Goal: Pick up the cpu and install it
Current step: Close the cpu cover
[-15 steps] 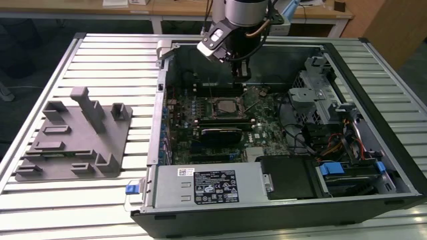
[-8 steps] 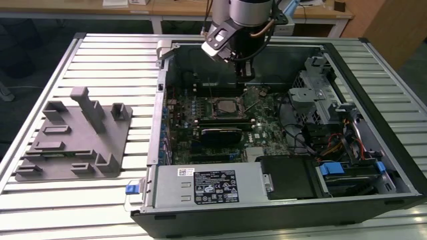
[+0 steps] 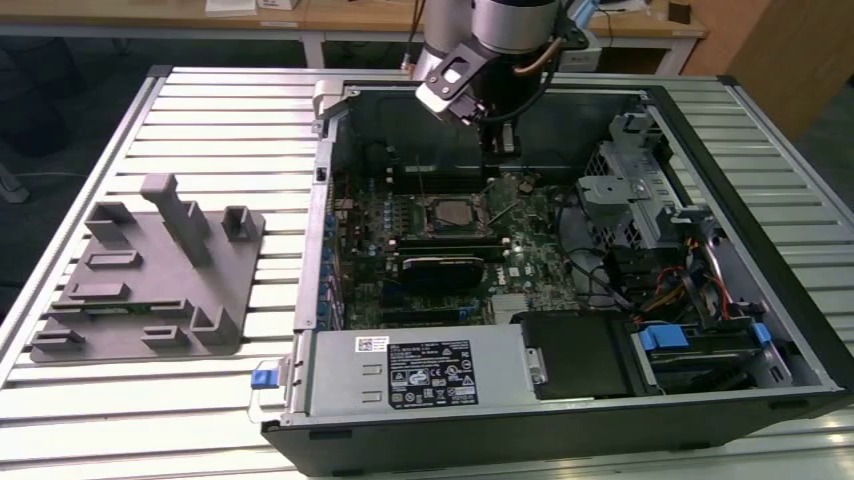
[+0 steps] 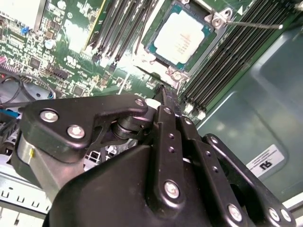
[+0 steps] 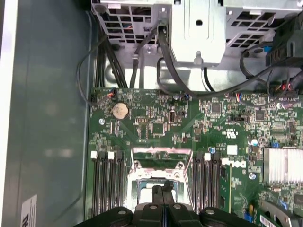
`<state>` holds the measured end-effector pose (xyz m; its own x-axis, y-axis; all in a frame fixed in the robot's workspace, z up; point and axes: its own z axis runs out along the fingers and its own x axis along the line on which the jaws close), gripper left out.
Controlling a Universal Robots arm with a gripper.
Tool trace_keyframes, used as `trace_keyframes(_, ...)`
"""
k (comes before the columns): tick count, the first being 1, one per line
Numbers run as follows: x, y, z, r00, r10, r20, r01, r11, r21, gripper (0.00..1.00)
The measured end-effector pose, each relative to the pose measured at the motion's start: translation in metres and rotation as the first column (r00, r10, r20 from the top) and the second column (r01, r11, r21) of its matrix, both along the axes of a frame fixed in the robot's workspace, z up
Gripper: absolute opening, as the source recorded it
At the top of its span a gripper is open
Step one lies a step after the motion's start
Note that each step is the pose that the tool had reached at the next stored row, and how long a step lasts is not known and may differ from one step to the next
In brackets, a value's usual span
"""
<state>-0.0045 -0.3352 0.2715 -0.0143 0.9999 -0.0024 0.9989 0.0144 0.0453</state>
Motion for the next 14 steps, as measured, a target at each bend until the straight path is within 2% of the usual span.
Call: trace_keyframes(14, 0.022, 0.0, -0.0023, 1.0, -0.008, -0.0043, 0.008, 1.0, -0.0001, 0.11)
